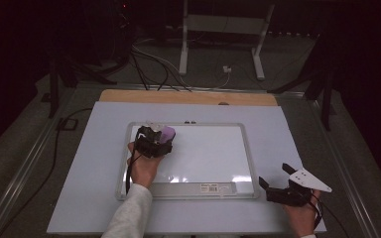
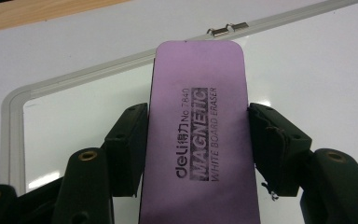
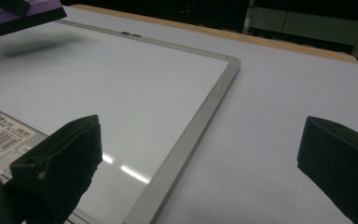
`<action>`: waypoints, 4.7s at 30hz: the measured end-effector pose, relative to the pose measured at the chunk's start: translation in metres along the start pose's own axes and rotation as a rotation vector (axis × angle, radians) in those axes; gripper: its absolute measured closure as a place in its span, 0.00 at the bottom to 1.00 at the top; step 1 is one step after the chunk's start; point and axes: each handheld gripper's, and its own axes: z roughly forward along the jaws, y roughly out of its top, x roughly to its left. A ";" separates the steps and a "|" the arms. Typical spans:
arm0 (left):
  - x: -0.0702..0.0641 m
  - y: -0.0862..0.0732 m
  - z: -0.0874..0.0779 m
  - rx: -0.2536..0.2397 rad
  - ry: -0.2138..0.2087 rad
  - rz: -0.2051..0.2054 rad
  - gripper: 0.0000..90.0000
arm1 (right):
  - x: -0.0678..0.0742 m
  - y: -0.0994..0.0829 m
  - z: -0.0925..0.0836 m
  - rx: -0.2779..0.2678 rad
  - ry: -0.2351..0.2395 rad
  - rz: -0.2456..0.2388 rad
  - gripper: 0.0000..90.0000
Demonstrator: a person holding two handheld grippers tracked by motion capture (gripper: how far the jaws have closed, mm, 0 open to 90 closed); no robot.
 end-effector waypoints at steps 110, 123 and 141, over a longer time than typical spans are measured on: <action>0.040 -0.111 -0.070 -0.085 0.158 -0.309 0.66 | 0.003 0.000 0.002 0.006 0.009 -0.004 0.00; 0.065 -0.096 -0.095 -0.259 0.033 -0.283 0.32 | 0.002 0.000 0.001 0.007 0.009 0.001 0.00; 0.103 -0.098 -0.117 -0.327 -0.021 -0.116 0.05 | 0.005 0.000 0.000 0.004 0.015 -0.001 0.00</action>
